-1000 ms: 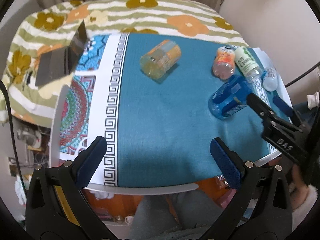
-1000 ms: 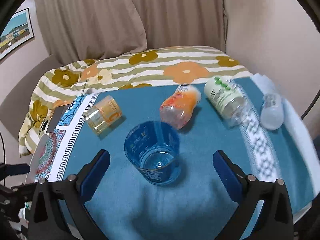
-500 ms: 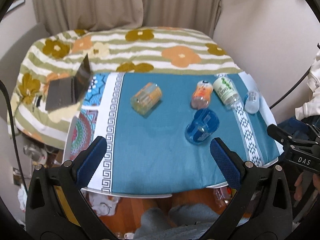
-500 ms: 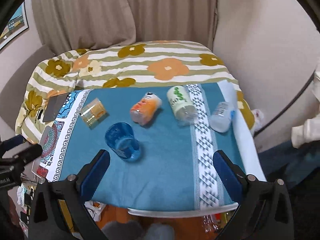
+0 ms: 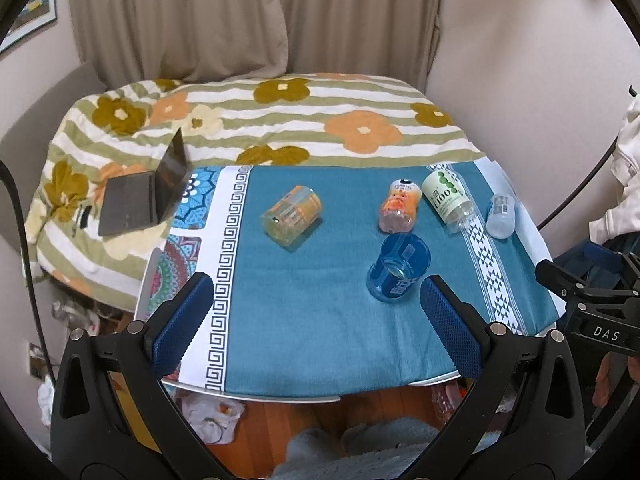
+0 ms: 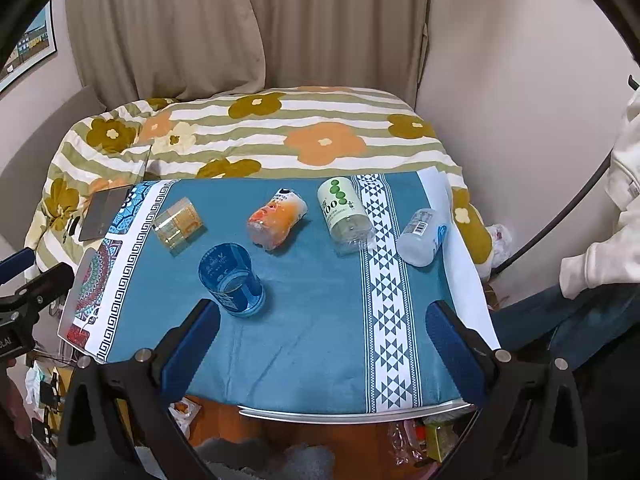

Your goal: Flip cup upright

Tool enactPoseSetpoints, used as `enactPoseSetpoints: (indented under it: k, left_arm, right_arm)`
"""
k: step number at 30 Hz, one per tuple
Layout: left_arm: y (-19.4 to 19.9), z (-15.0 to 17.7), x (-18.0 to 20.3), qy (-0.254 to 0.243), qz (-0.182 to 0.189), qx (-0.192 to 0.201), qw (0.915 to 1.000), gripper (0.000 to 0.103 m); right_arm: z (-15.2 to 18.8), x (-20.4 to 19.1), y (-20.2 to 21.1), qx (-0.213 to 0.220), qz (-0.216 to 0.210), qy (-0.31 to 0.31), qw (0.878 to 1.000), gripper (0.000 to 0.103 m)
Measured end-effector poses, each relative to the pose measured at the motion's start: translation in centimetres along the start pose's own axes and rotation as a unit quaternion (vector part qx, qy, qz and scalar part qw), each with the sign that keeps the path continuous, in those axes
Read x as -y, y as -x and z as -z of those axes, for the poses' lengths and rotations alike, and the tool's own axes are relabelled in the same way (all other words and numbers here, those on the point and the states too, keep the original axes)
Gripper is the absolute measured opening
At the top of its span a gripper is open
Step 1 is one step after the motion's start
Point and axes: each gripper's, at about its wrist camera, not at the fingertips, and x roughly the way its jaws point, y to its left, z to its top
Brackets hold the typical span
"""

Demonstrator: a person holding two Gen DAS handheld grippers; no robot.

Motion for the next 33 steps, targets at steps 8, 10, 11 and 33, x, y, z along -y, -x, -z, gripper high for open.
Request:
enactPoseSetpoints:
  k: [8, 10, 11, 33]
  left_arm:
    - [0.05, 0.05, -0.06, 0.005, -0.004, 0.003, 1.0000, 0.103]
    - [0.07, 0.05, -0.09, 0.005, -0.004, 0.004, 1.0000, 0.103]
    - [0.07, 0.06, -0.09, 0.005, -0.004, 0.003, 1.0000, 0.103]
    - [0.02, -0.63, 0.14, 0.000, -0.004, 0.011, 0.9999, 0.103]
  right_arm:
    - [-0.12, -0.10, 0.12, 0.004, -0.003, 0.000, 1.000, 0.103]
    - [-0.17, -0.12, 0.10, 0.005, -0.004, 0.000, 1.000, 0.103]
    - [-0.20, -0.10, 0.10, 0.006, -0.005, 0.000, 1.000, 0.103]
    - [-0.45, 0.06, -0.16, 0.004, -0.003, 0.001, 1.000, 0.103]
